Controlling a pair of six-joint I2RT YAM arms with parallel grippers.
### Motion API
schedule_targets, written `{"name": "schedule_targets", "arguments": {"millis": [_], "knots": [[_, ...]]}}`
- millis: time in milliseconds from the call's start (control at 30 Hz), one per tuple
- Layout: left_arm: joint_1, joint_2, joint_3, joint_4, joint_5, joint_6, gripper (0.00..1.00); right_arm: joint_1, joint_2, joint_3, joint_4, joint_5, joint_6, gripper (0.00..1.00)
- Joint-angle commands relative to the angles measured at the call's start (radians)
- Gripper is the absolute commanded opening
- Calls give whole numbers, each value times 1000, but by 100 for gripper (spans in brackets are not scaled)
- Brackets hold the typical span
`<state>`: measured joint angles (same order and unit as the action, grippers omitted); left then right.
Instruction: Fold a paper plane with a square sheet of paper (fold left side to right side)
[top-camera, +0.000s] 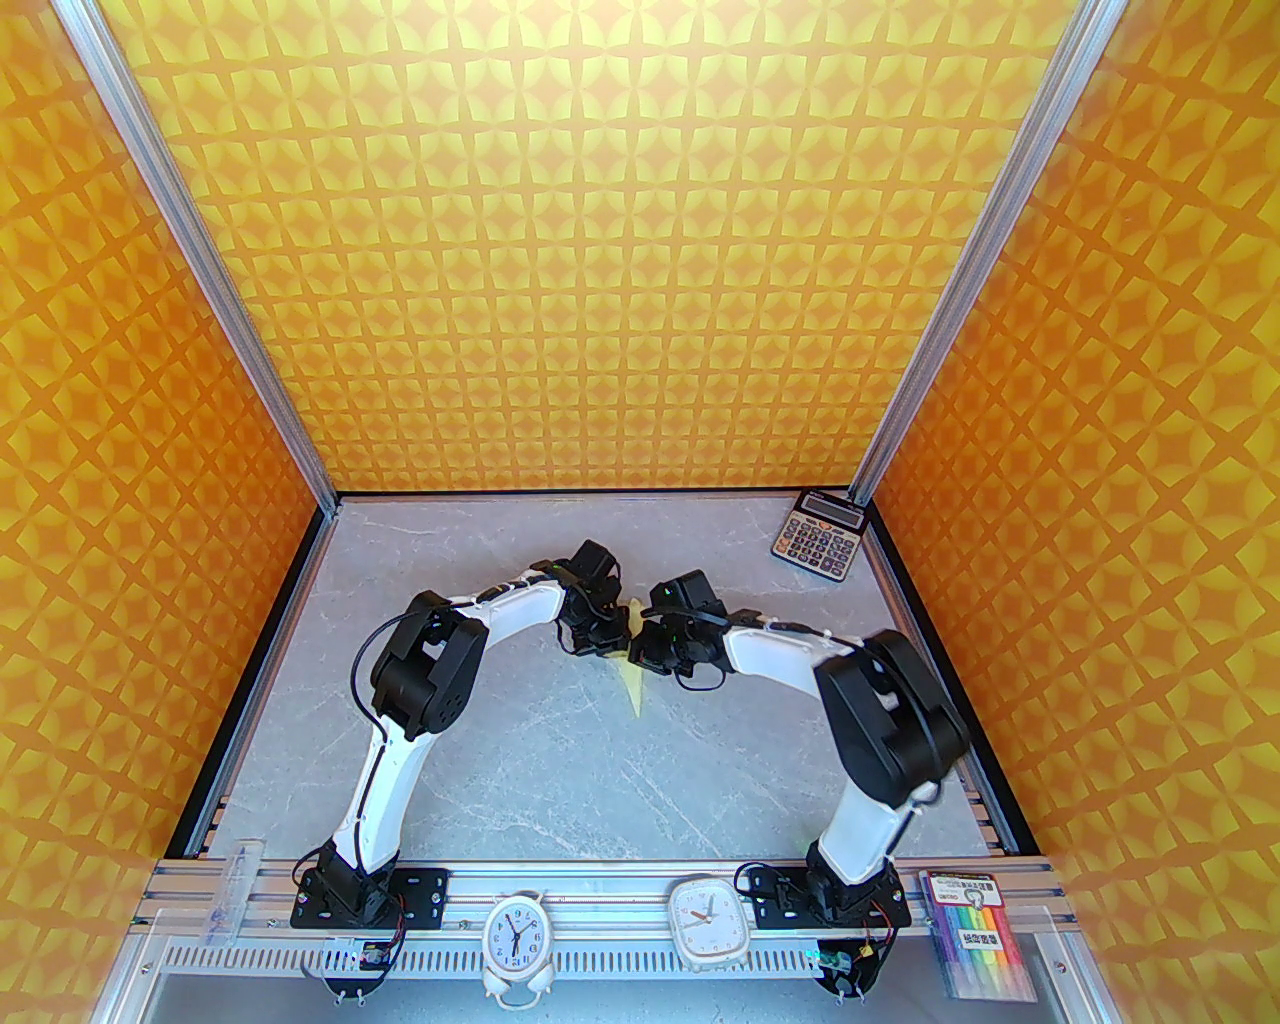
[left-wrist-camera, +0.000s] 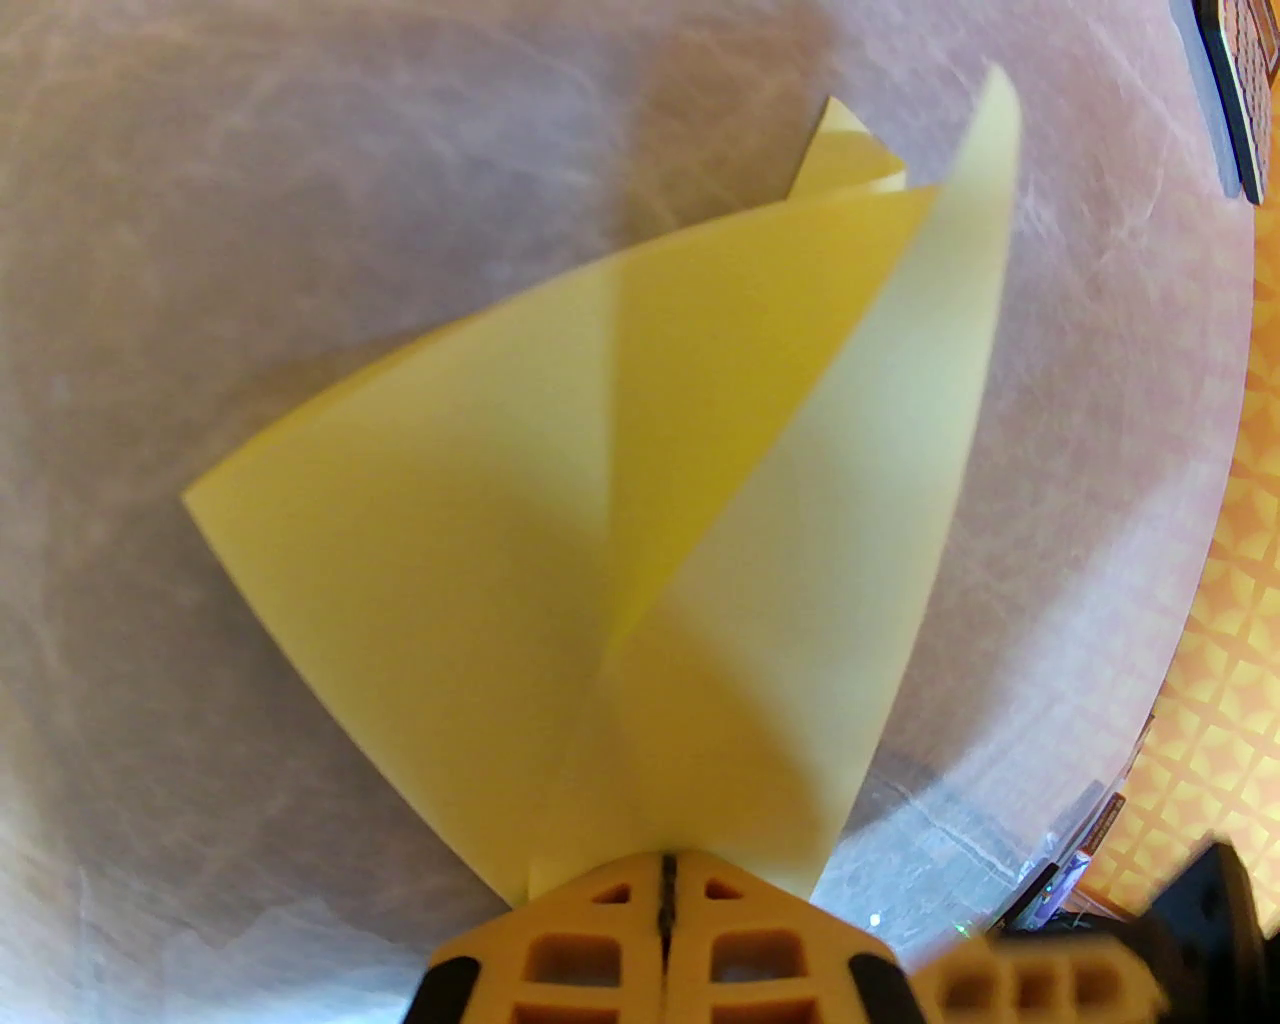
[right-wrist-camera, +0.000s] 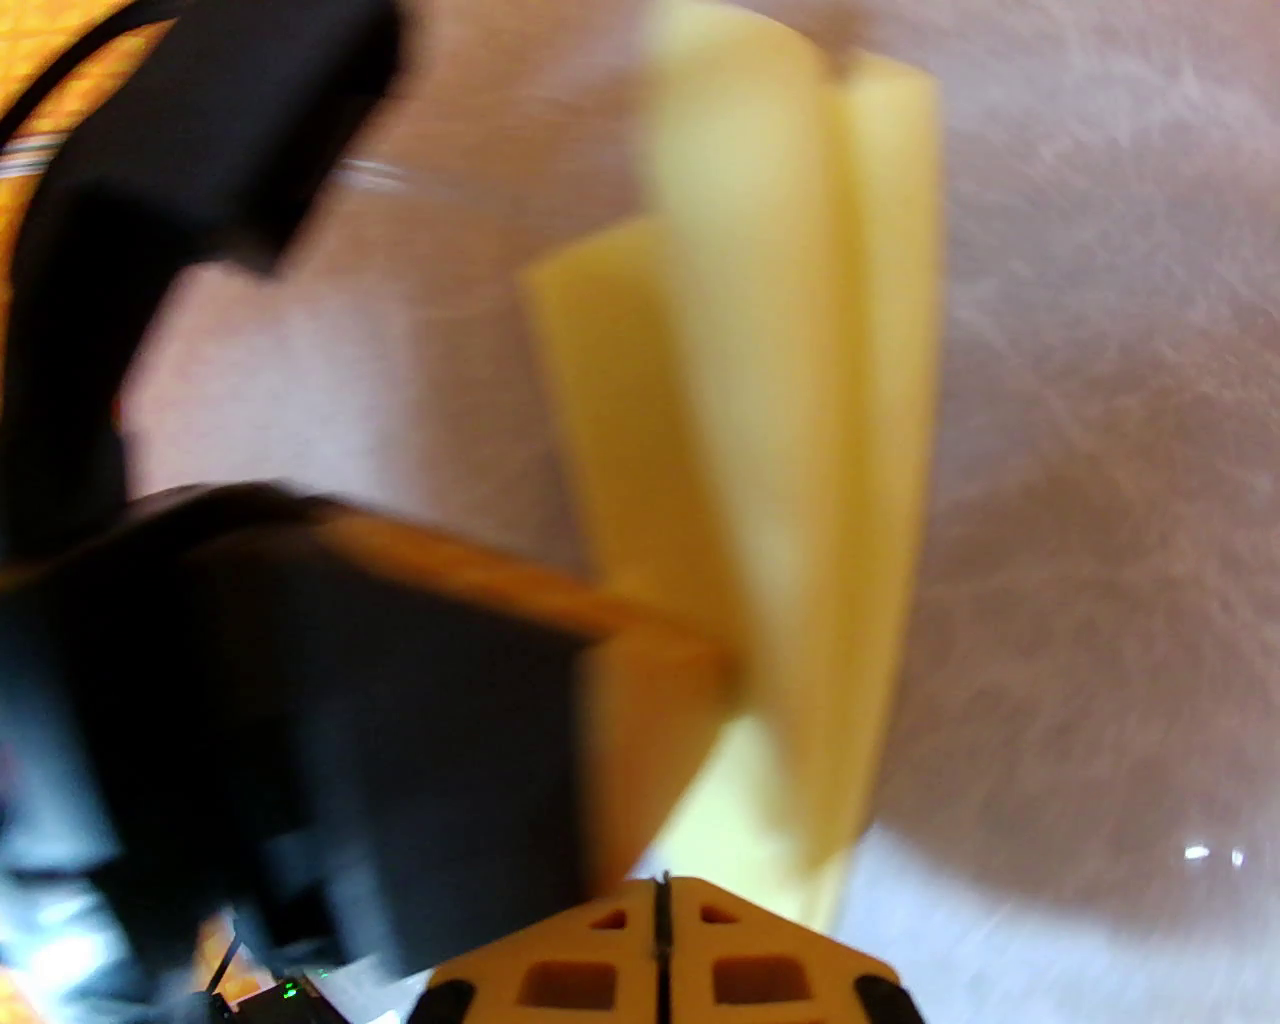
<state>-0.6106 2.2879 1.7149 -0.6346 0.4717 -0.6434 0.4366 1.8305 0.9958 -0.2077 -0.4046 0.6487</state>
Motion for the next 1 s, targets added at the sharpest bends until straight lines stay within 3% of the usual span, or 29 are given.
{"name": "schedule_targets", "arguments": {"millis": [0,233,367,733,967], "knots": [[4,57,-38,-74,-130,22,0,-5,43,4,-7,21,-31,7],[6,49,-33,-75,-128,31,0,-7,71,-57,4,47,-43,7],[21,-51,-83,-17,-127,22,0,-7,62,-90,27,25,-30,7],[-27,-411,-504,342,-91,-160,2,36,19,-174,176,-50,133,6],[-136,-438,-682,622,-77,-323,0,51,13,-182,213,-46,190,6]]}}
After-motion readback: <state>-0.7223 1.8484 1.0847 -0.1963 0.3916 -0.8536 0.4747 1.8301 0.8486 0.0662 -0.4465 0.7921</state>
